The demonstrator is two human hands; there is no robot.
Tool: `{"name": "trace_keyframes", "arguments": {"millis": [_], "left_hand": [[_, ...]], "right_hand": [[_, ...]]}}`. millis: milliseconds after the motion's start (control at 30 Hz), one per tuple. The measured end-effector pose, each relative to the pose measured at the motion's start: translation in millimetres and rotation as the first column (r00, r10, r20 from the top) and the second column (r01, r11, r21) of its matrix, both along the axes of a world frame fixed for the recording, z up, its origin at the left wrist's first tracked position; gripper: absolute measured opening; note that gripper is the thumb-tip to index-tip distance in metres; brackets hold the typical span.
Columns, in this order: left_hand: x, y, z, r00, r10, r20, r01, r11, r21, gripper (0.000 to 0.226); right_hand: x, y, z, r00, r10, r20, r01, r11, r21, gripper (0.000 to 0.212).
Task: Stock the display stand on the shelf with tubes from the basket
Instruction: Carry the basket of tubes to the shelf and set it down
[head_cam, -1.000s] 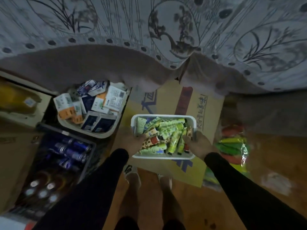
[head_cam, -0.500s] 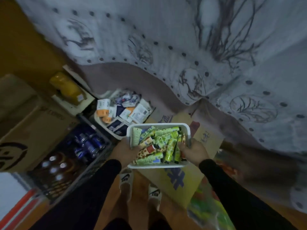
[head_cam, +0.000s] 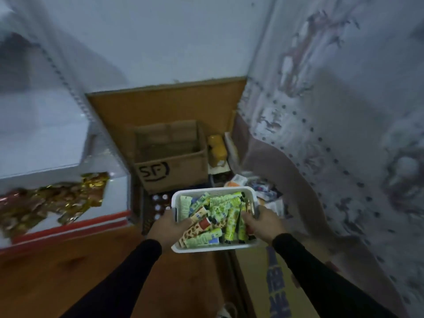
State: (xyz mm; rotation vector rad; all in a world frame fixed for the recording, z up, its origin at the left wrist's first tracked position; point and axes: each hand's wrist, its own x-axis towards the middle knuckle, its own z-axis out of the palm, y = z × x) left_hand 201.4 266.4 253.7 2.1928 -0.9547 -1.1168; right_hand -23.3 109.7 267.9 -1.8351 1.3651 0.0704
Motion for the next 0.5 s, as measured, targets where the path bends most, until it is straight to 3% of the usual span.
{"name": "trace_keyframes", "arguments": {"millis": [200,500], "left_hand": [[69,153,30,0.950,0.310,0.027,-0.308,0.949,-0.066,0.014],[118,419,58,0.783,0.622,-0.017,-0.617,0.772,-0.155,0.022]], "right_hand": [[121,92,31,0.955,0.296,0.017,-0.295,0.955,-0.026,0.053],[273,310,52,0.778,0.624,0.070,-0.626,0.780,0.009,0.059]]}}
